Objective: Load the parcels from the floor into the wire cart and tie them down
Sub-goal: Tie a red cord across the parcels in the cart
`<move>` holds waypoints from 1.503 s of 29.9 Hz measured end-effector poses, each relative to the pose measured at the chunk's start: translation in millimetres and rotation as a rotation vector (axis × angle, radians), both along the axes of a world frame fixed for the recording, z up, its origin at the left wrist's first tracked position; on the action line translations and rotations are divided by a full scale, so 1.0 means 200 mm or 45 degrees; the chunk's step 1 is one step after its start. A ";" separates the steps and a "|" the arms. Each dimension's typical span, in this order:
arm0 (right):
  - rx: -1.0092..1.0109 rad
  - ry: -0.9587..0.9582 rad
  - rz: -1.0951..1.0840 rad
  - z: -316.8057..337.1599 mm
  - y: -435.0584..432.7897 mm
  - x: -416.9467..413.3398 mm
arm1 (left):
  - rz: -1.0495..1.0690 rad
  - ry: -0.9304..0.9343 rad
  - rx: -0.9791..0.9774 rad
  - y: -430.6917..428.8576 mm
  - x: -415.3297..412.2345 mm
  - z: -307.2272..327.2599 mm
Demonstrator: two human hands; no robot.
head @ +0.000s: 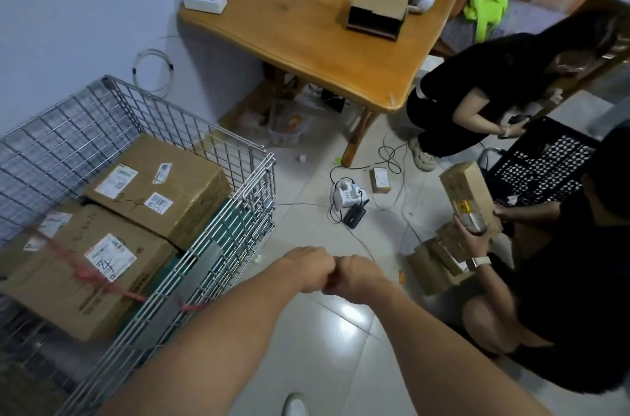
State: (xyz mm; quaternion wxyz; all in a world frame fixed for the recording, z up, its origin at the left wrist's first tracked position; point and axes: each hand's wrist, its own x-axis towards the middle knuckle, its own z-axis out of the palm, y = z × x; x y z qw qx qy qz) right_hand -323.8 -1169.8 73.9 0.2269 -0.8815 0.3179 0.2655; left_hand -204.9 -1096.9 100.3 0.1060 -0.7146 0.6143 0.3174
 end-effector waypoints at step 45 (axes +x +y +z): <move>0.704 0.556 -0.333 0.01 -0.02 -0.30 | -0.139 -0.043 0.000 0.32 -0.11 -0.32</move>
